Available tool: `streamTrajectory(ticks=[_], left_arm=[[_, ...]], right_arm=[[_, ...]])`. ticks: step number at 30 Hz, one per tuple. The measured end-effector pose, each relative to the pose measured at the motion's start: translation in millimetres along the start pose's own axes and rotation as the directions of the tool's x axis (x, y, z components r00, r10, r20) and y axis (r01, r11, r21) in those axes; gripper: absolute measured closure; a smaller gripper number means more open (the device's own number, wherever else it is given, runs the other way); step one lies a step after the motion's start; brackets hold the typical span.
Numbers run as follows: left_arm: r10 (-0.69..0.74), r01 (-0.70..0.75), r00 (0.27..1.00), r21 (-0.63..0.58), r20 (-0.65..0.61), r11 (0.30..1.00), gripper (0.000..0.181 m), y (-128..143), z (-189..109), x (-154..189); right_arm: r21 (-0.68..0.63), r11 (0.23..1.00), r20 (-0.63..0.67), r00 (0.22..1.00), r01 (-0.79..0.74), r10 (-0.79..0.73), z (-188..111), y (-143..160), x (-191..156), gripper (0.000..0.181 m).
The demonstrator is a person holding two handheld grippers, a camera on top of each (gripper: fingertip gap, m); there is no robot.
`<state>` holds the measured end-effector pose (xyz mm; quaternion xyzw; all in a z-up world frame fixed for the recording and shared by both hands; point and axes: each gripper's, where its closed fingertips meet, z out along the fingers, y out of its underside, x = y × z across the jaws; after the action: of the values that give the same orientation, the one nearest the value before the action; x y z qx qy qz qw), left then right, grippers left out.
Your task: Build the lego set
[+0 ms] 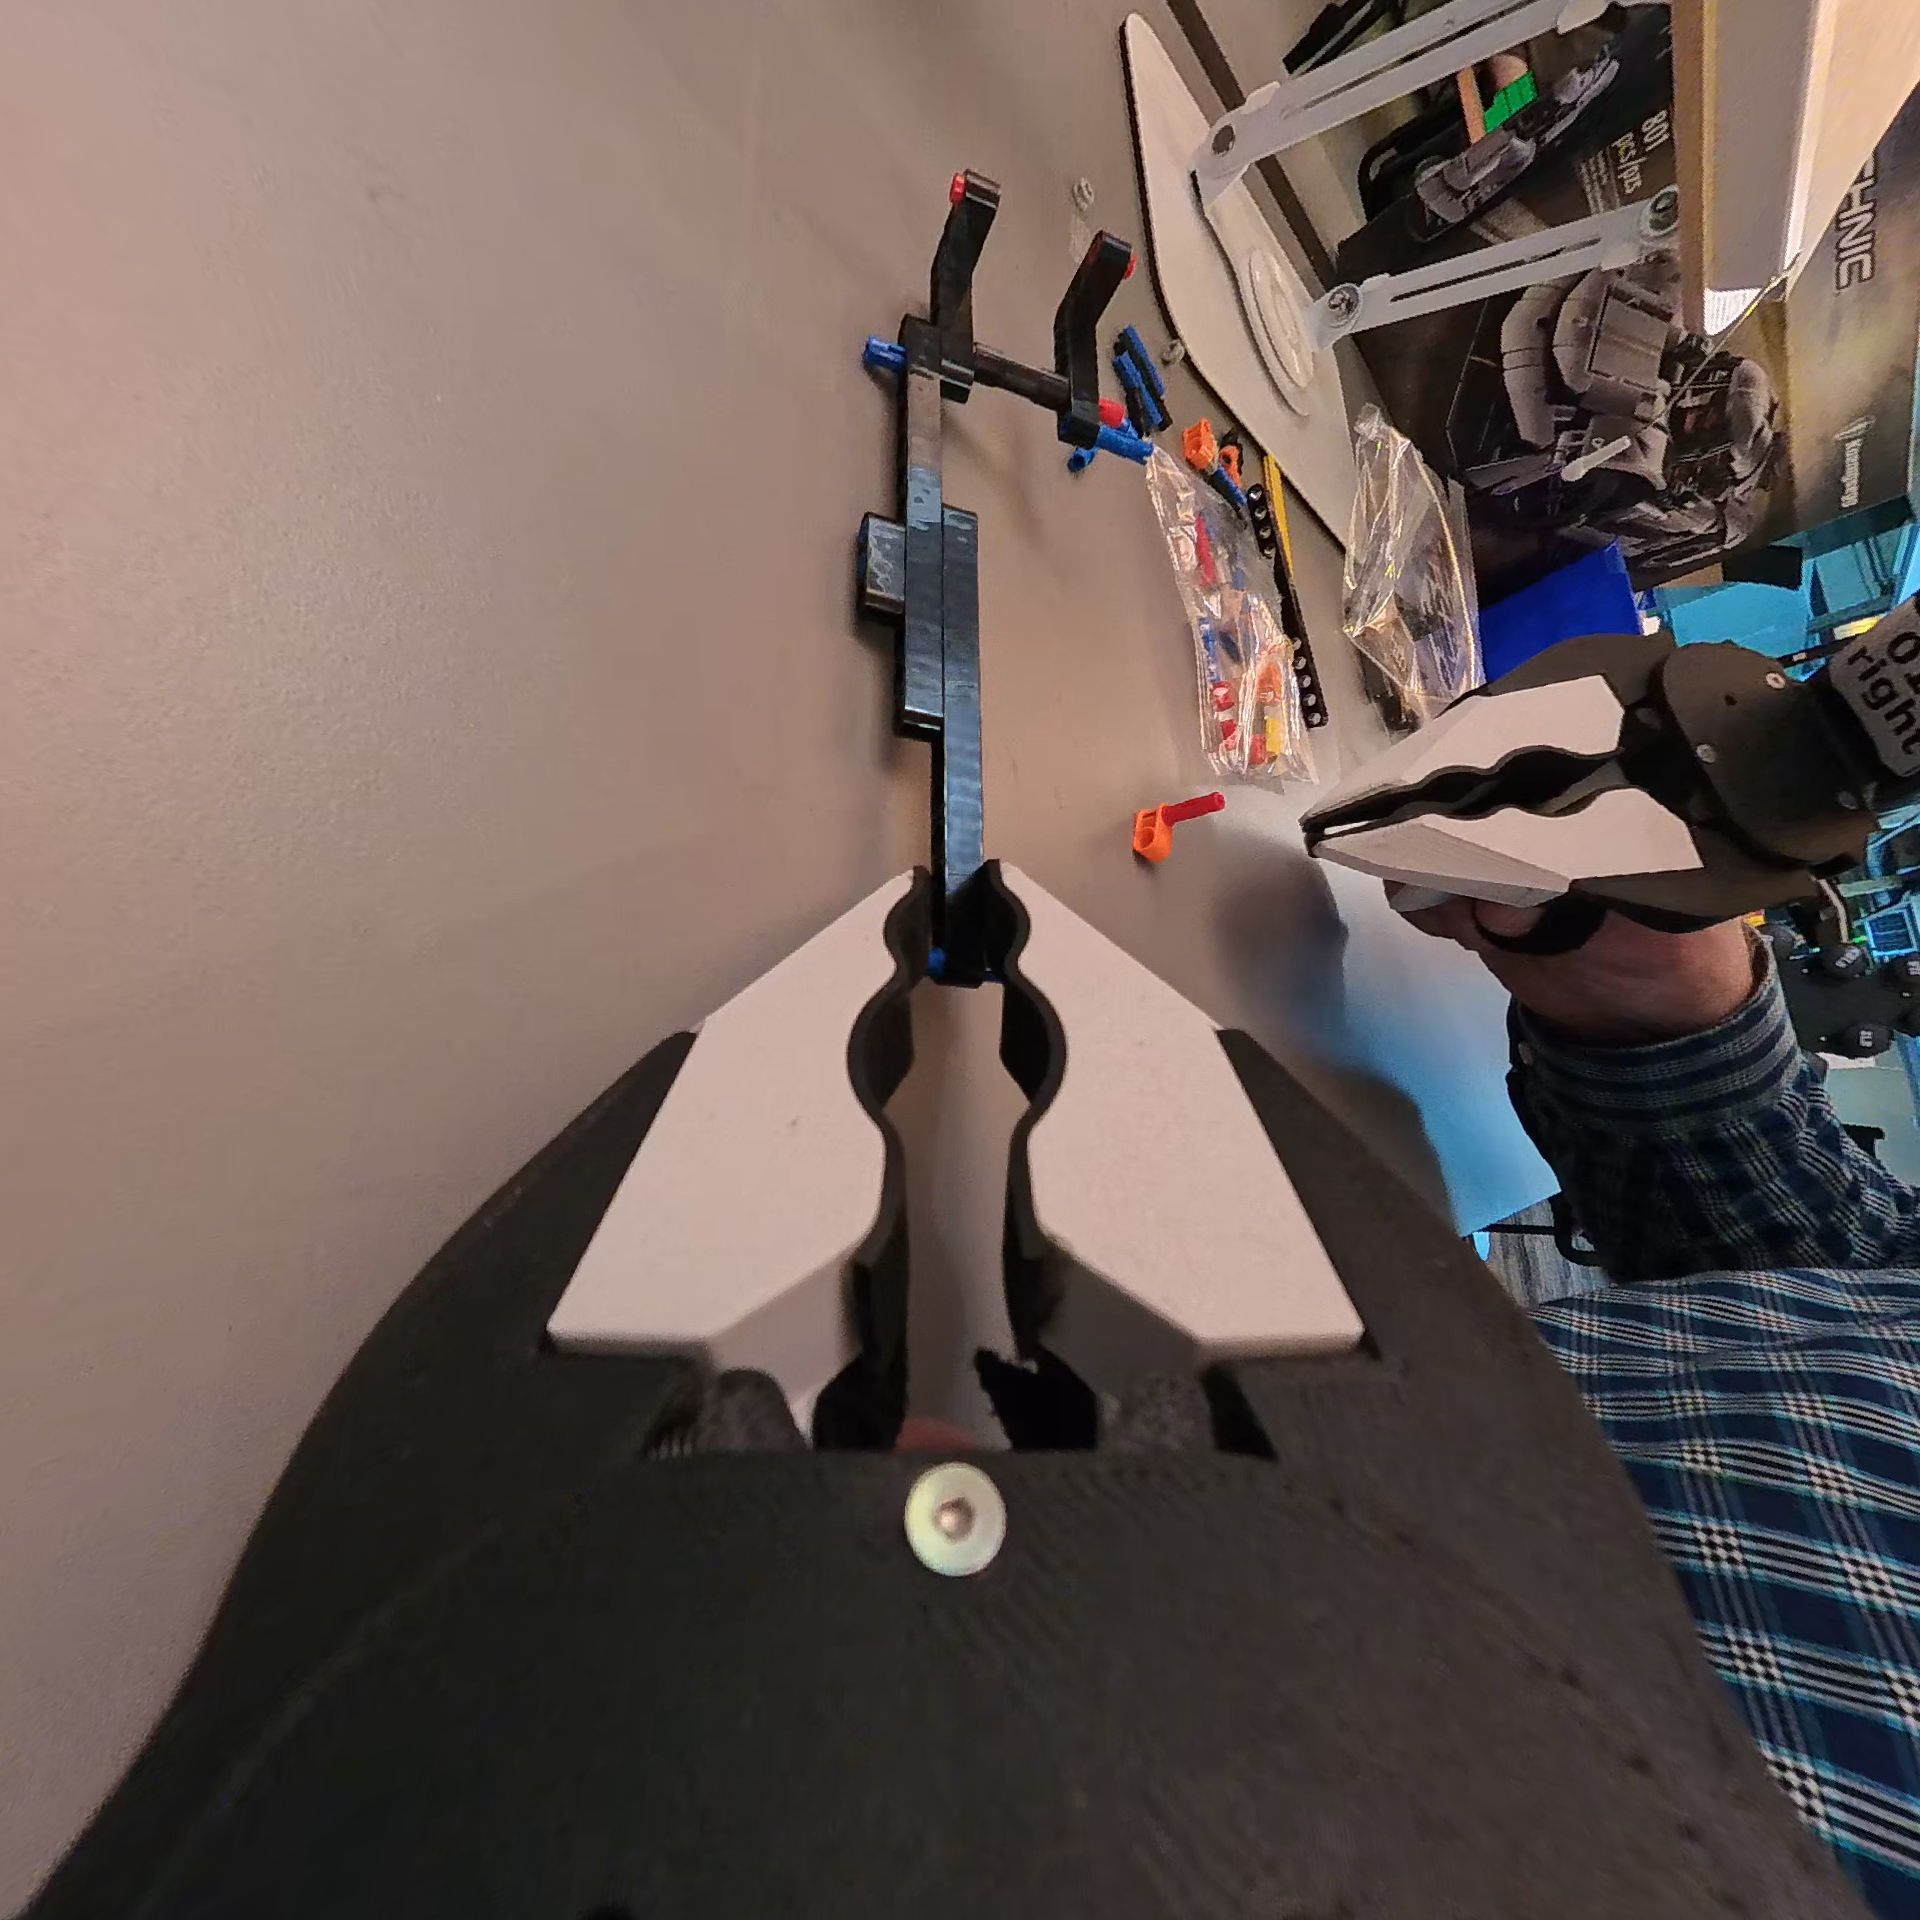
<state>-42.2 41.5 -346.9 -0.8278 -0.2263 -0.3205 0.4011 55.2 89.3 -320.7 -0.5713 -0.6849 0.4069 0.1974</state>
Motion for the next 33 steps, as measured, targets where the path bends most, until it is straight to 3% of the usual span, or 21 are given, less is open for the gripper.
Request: streamTrajectory(ticks=[19,23,33], left_arm=[[0.015,-0.016,1.000,0.009,0.001,1.000,0.173,0,0,1],[0.047,-0.047,0.999,0.025,0.003,0.999,0.166,0,-2,4],[0.104,-0.104,0.995,0.130,0.005,0.986,0.159,-12,-30,12]], right_arm=[[-0.003,1.000,-0.006,1.000,0.002,-0.002,1,3,1,0.181],[0.001,1.000,0.001,1.000,0.014,-0.014,3,-1,-2,0.181],[0.008,0.990,0.048,0.989,0.138,-0.139,34,-29,-27,0.181]])
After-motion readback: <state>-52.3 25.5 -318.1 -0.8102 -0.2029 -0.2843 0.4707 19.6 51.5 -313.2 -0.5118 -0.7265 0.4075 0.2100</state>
